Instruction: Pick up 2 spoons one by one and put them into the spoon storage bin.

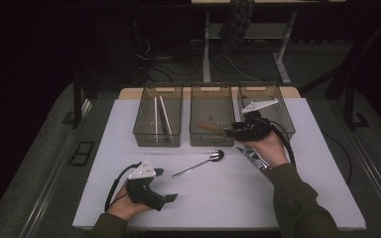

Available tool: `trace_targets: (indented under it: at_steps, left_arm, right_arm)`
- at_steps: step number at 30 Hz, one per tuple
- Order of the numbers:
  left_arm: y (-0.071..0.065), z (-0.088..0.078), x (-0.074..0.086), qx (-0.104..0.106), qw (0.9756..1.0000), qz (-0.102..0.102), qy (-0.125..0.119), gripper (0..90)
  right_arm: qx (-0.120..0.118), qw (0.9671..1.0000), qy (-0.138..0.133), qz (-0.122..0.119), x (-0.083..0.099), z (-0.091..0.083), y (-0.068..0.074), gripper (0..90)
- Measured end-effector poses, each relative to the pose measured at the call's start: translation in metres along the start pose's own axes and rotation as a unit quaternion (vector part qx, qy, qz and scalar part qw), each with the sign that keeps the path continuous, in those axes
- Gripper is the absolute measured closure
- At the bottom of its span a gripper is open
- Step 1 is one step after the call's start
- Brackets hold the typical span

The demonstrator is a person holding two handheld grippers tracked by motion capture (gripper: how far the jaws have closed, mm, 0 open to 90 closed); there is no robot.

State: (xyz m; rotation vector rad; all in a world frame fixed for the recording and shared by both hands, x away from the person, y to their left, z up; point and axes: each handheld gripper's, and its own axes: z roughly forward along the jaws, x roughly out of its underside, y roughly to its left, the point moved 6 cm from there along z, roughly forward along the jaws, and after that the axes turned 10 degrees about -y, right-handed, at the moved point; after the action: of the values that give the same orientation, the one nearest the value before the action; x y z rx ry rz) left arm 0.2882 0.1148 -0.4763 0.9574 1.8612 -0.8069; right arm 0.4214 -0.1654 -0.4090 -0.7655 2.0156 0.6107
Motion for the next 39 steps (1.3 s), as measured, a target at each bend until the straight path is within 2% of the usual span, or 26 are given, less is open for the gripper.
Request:
trace_targets:
  at_steps: [7,15,26,39]
  left_arm:
    - [0.000,0.000,0.000,-0.001,1.0000,-0.001,0.001,0.0]
    - [-0.001,0.000,0.000,0.000,1.0000,0.000,0.002,0.0]
    - [-0.001,0.000,0.000,0.001,1.0000,0.000,0.002,0.0]
    - [-0.002,0.001,0.000,0.003,1.0000,0.000,0.002,0.0]
  right_arm:
    - [-0.010,0.9999,0.005,-0.004,0.014,-0.005,0.005,54.3]
    - [-0.021,0.9996,0.017,-0.005,0.030,-0.001,0.010,59.7]
    - [-0.033,0.9984,0.044,-0.014,0.043,0.018,0.019,62.1]
    - [-0.037,0.9969,0.069,-0.004,0.059,0.043,0.021,60.7]
